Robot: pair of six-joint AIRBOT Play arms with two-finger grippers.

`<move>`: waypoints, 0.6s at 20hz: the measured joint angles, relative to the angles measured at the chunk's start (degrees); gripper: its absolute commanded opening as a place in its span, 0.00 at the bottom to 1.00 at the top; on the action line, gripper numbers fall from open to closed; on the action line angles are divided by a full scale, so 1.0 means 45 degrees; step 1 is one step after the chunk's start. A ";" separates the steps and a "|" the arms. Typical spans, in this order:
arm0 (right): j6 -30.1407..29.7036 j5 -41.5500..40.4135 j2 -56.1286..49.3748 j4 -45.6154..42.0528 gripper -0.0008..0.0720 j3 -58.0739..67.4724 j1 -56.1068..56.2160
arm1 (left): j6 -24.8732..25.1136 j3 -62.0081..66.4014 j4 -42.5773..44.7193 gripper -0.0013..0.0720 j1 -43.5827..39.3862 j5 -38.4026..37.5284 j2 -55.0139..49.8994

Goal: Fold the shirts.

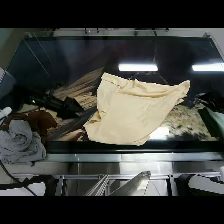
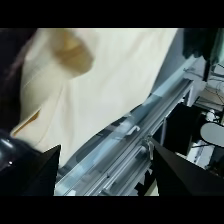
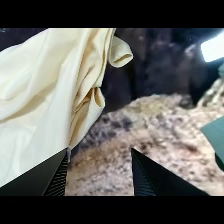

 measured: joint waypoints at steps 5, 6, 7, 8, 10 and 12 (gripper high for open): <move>0.0136 0.0491 0.0000 -0.0112 0.62 0.0010 -0.0019 | -0.0257 -0.2914 0.0457 0.84 -0.0962 -0.1331 0.0044; 0.0141 0.0573 0.0000 -0.0126 0.62 0.0010 -0.0019 | -0.0335 -0.3269 0.0461 0.84 -0.1239 -0.1413 -0.0029; 0.0175 0.0622 0.0000 -0.0131 0.62 0.0010 -0.0019 | -0.0335 -0.3541 0.0452 0.84 -0.1545 -0.1569 -0.0121; 0.0185 0.0656 0.0000 -0.0141 0.62 0.0010 -0.0019 | -0.0374 -0.3725 0.0248 0.84 -0.1904 -0.1588 -0.0223; 0.0194 0.0724 -0.0005 -0.0146 0.62 0.0010 -0.0019 | -0.0267 -0.3759 -0.0287 0.78 -0.2671 -0.1855 -0.0486; 0.0335 0.0767 -0.0068 -0.0146 0.61 0.0015 -0.0019 | -0.0029 -0.3293 -0.0573 0.01 -0.3449 -0.2599 -0.0884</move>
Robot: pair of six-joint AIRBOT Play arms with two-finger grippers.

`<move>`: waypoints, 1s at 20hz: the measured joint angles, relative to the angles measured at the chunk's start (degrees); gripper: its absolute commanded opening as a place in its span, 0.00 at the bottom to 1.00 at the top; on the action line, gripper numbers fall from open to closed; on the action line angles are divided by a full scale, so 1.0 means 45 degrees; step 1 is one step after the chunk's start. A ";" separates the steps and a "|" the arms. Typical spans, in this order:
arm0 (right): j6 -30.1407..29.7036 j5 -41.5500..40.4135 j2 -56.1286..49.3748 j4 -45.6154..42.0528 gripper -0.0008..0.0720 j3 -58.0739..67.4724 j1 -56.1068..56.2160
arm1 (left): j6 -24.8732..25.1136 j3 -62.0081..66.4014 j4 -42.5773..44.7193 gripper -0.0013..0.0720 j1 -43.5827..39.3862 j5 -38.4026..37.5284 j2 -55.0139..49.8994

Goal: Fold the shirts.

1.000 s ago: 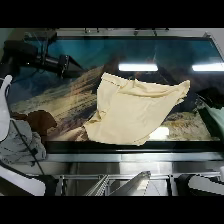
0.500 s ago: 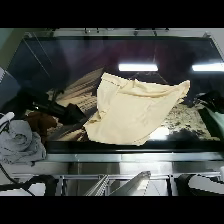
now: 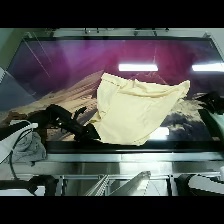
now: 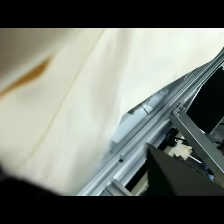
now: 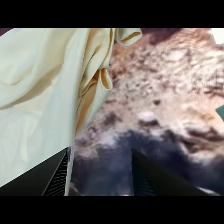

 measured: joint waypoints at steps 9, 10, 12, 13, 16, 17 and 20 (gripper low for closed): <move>0.0578 0.0340 -0.1540 -0.0049 0.61 0.0005 0.0330 | 0.0418 0.4031 -0.0680 0.05 0.0146 0.0738 -0.1083; 0.0665 0.0194 -0.1826 -0.0044 0.61 0.0005 0.0549 | 0.0423 0.4269 -0.0714 0.05 0.0461 0.0947 -0.1098; 0.0865 -0.0248 -0.2424 0.0015 0.61 0.0005 0.1166 | 0.0427 0.4420 -0.0729 0.05 0.0986 0.1273 -0.1122; 0.0923 -0.0534 -0.2701 0.0175 0.61 0.0005 0.1554 | 0.0437 0.4376 -0.0729 0.05 0.1209 0.1360 -0.1132; 0.1088 -0.1617 -0.3211 0.1175 0.59 0.0029 0.2628 | 0.0534 0.3973 -0.0738 0.05 0.1564 0.1622 -0.1137; 0.1127 -0.2166 -0.3308 0.1467 0.35 0.0029 0.2919 | 0.0612 0.3813 -0.0738 0.05 0.1632 0.1681 -0.1137; 0.1316 -0.3283 -0.3492 0.2030 0.04 0.0010 0.3458 | 0.0821 0.3390 -0.0743 0.05 0.1724 0.1865 -0.1137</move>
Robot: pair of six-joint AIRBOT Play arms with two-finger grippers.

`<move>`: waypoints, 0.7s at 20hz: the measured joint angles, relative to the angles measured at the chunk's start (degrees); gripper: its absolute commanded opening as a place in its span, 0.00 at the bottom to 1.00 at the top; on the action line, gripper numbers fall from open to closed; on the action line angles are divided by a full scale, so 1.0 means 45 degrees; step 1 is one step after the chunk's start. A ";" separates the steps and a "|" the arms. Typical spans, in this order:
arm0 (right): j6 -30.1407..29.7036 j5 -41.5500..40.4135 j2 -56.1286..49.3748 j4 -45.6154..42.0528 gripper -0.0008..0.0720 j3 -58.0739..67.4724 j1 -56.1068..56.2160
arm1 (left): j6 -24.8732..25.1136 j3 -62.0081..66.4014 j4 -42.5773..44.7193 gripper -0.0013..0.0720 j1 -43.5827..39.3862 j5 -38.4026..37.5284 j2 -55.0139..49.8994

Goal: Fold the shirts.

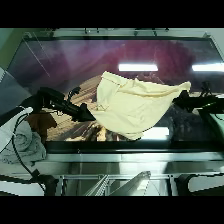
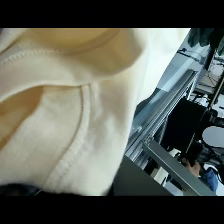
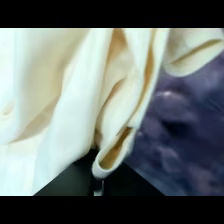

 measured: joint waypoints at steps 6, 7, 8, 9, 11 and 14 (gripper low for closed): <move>-0.0253 0.1583 0.1282 0.0525 0.04 0.0005 -0.0253 | 0.0330 0.1229 -0.0505 0.05 0.0146 0.1501 0.0092; -0.0282 0.2200 0.2016 0.0525 0.04 0.0005 -0.0602 | 0.0330 0.1836 -0.0899 0.05 0.0248 0.1928 0.0262; -0.0282 0.2803 0.2895 0.0622 0.04 0.0005 -0.1044 | 0.0316 0.2492 -0.1239 0.05 0.0389 0.2399 0.0515; -0.0287 0.3507 0.3968 0.0816 0.04 0.0015 -0.1593 | 0.0170 0.3225 -0.1637 0.05 0.0573 0.2788 0.0884; -0.0359 0.4682 0.6513 0.1438 0.04 0.0010 -0.2963 | -0.0024 0.4741 -0.2409 0.05 0.1015 0.3478 0.1919; -0.1078 0.5260 1.0258 0.4201 0.04 0.0063 -0.4969 | -0.0481 0.7184 -0.3415 0.05 0.1812 0.4216 0.3886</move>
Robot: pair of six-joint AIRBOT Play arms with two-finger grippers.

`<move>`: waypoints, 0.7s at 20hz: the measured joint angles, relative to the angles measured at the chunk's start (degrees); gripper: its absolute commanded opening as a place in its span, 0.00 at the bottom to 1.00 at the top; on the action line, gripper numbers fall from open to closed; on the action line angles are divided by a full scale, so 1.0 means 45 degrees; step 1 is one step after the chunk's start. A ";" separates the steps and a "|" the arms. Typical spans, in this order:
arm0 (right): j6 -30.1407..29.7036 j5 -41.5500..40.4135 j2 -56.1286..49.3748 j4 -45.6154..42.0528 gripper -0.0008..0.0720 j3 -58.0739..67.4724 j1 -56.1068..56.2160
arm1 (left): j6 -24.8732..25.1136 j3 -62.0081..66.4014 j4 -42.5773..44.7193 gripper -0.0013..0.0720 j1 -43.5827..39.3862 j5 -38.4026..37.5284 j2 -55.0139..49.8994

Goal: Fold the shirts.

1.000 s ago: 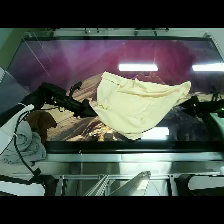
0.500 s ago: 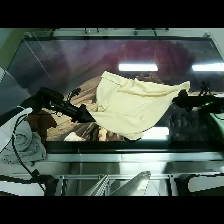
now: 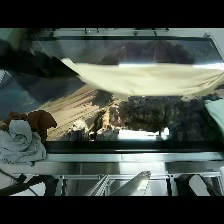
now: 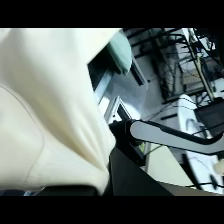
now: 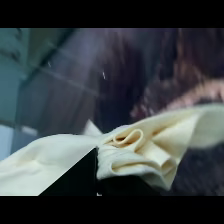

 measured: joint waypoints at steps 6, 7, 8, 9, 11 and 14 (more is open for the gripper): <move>-0.2336 0.1549 0.2589 0.9952 0.04 0.0219 -0.0549 | -0.0316 0.3891 -0.0559 0.05 0.1982 -0.0044 0.3769; -0.2307 0.1710 0.2676 1.0525 0.04 0.0233 -0.0559 | -0.0306 0.4187 -0.0500 0.05 0.2365 -0.0146 0.4192; -0.2001 0.1851 0.2730 1.0511 0.04 0.0238 -0.0549 | -0.0301 0.4318 -0.0423 0.05 0.2735 -0.0287 0.4561; -0.1627 0.1899 0.2744 0.9938 0.04 0.0238 -0.0481 | -0.0253 0.4255 -0.0374 0.05 0.3036 -0.0393 0.4818; -0.0685 0.1957 0.2798 0.7815 0.04 0.0238 -0.0189 | -0.0257 0.3623 -0.0165 0.05 0.3332 -0.0427 0.4959; 0.1078 0.1885 0.2798 0.2948 0.04 0.0141 0.0413 | -0.0267 0.1647 0.0073 0.05 0.3172 -0.0126 0.4571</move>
